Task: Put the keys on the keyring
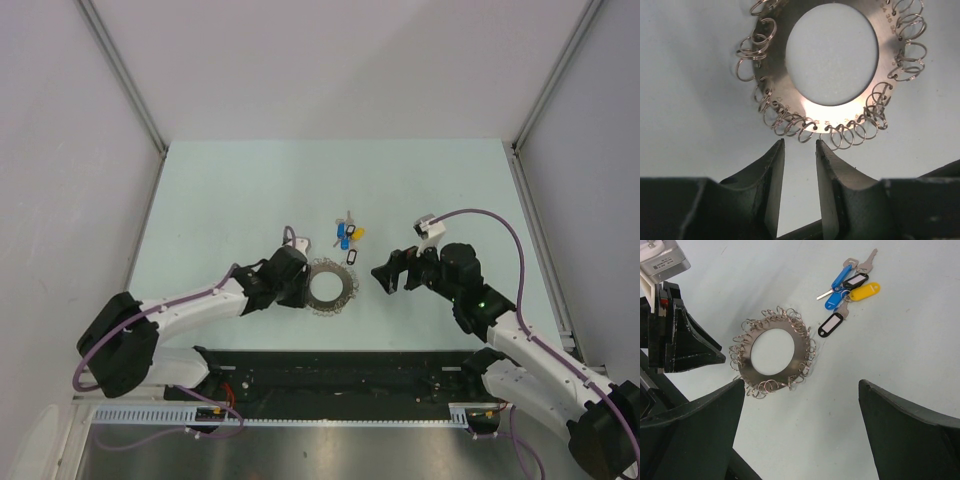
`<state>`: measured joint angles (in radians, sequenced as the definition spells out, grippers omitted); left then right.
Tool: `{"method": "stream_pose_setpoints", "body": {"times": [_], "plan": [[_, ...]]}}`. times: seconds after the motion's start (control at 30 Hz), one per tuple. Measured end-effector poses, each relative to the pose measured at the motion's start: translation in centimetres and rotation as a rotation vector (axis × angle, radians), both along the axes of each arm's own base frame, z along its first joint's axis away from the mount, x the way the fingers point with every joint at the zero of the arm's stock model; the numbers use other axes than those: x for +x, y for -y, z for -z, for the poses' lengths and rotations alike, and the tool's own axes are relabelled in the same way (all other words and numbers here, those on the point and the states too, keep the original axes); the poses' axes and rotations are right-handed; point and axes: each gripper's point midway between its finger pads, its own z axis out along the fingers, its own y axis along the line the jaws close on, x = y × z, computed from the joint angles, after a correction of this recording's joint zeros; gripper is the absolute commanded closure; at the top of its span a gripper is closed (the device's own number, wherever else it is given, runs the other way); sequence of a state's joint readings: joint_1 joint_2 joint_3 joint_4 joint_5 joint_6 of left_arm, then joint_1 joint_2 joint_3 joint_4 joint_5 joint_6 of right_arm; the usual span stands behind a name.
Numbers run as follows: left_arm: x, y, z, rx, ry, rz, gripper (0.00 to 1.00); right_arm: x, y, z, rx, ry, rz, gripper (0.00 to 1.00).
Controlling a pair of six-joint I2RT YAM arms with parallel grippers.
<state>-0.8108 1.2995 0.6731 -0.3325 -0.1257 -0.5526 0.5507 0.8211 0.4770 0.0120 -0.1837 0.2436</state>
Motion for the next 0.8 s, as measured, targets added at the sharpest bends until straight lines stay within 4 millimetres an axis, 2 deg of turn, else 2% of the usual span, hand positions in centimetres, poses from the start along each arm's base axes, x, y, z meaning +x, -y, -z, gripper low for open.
{"method": "stream_pose_setpoints", "body": {"times": [0.13,0.5,0.67,0.8], "plan": [[0.0,0.7,0.0,-0.028,-0.004,0.016,0.65,0.0,0.0,0.0,-0.001,-0.002,0.0,0.0],[-0.8,1.0,2.4,0.001,-0.088,0.041,0.73,0.0,0.0,0.1,-0.003,-0.004,0.0,0.0],[-1.0,1.1,2.6,-0.001,-0.1,0.05,0.79,0.0,0.0,0.1,-0.003,-0.005,0.0,0.0],[-1.1,1.4,2.5,-0.012,-0.101,0.056,0.79,-0.1,0.0,0.4,-0.008,-0.013,-0.002,0.0]]}}
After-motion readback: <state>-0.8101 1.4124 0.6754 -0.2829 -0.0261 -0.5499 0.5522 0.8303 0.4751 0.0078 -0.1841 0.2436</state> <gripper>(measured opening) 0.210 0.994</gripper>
